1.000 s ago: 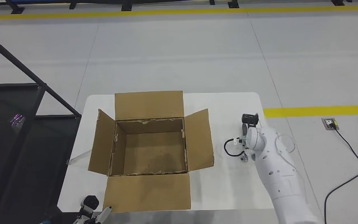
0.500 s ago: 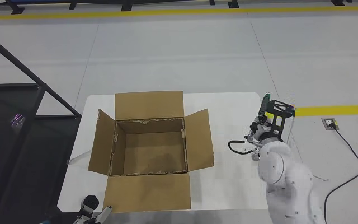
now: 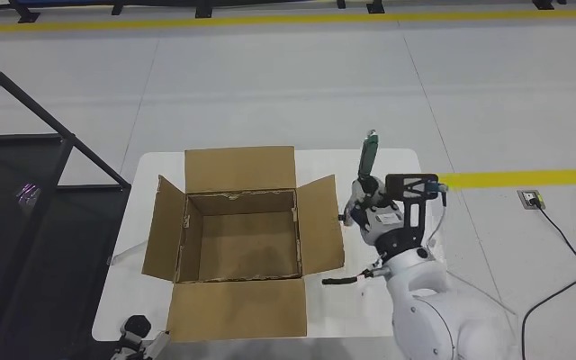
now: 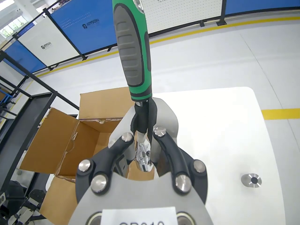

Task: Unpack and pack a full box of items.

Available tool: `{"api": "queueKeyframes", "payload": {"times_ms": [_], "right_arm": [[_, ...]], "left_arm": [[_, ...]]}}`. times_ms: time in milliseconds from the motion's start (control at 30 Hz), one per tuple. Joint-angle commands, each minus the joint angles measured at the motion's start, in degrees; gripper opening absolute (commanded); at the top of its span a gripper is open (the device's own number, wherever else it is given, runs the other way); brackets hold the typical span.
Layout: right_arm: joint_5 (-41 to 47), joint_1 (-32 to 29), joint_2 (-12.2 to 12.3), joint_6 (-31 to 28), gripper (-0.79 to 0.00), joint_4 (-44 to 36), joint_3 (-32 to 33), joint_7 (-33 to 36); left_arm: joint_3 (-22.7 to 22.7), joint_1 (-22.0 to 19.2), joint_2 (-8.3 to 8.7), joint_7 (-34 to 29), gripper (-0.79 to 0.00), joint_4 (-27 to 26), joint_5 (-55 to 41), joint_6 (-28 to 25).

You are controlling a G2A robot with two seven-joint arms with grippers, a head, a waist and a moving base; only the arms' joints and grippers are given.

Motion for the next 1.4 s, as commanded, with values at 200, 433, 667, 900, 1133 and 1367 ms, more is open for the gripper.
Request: {"api": "queueKeyframes", "payload": {"times_ms": [200, 433, 667, 900, 1133, 1367], "right_arm": [[0.9, 16.8, -2.4, -2.1, -0.785, 13.5, -11.6, 6.0], [5.1, 31.7, -6.3, -2.1, -0.785, 33.9, -22.1, 9.4], [7.3, 41.0, -10.2, -6.1, -0.785, 51.0, -30.8, 16.2], [7.3, 41.0, -10.2, -6.1, -0.785, 51.0, -30.8, 16.2], [7.3, 41.0, -10.2, -6.1, -0.785, 51.0, -30.8, 16.2], [12.5, 45.0, -11.3, -19.6, -0.785, 60.5, -30.8, 18.6]], "left_arm": [[-1.5, 0.5, -0.05, 0.5, 0.000, 0.9, -1.8, -2.0], [-1.5, 0.6, -0.06, 0.5, 0.000, 1.0, -1.8, -2.1], [-1.5, 0.6, -0.06, 0.5, 0.000, 1.0, -1.8, -2.1], [-1.5, 0.6, -0.06, 0.5, 0.000, 1.0, -1.8, -2.1], [-1.5, 0.6, -0.06, 0.5, 0.000, 1.0, -1.8, -2.1], [-1.5, 0.6, -0.06, 0.5, 0.000, 1.0, -1.8, -2.1]]}}
